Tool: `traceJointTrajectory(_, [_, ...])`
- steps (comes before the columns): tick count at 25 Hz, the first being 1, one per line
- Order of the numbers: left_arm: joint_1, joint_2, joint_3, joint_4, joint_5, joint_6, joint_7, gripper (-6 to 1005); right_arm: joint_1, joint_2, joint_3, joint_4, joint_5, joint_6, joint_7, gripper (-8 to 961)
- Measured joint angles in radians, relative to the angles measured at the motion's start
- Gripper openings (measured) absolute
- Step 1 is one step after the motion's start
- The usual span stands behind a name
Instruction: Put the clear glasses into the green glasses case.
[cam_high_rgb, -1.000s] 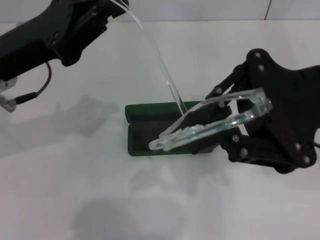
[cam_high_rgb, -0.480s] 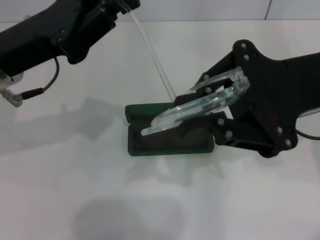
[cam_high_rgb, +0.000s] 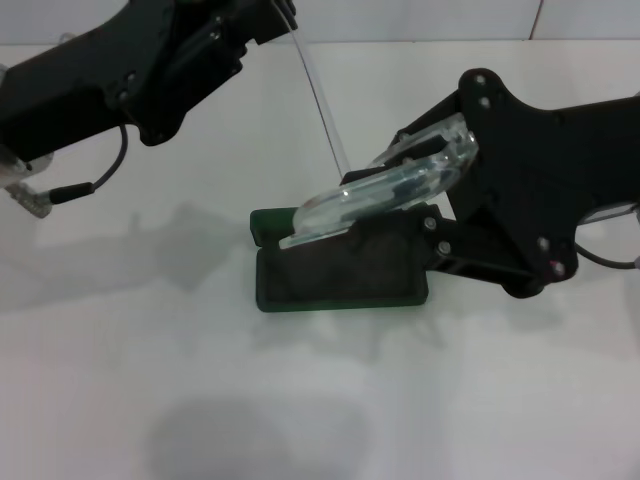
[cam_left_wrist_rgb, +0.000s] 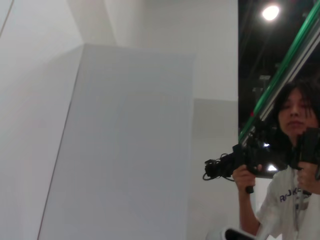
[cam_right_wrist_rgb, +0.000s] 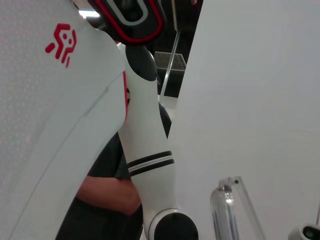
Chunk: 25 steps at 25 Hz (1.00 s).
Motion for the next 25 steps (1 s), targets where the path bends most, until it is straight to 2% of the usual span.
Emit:
traceJointTrajectory(10, [0.008,-0.001,0.015,-0.001,-0.020,0.008,0.000,56,-0.004,-0.001,0.000,0.013,-0.003,0.021,-0.007,124])
traceJointTrajectory(20, [0.026,0.009,0.032,-0.010,-0.047,-0.009,0.015,56,-0.005,0.002,-0.006,0.007,0.007,-0.039,-0.036,125])
traceJointTrajectory(25, [0.019,0.006,0.033,-0.010,-0.050,-0.017,0.015,56,0.005,0.004,-0.013,0.017,0.005,-0.042,-0.037,126])
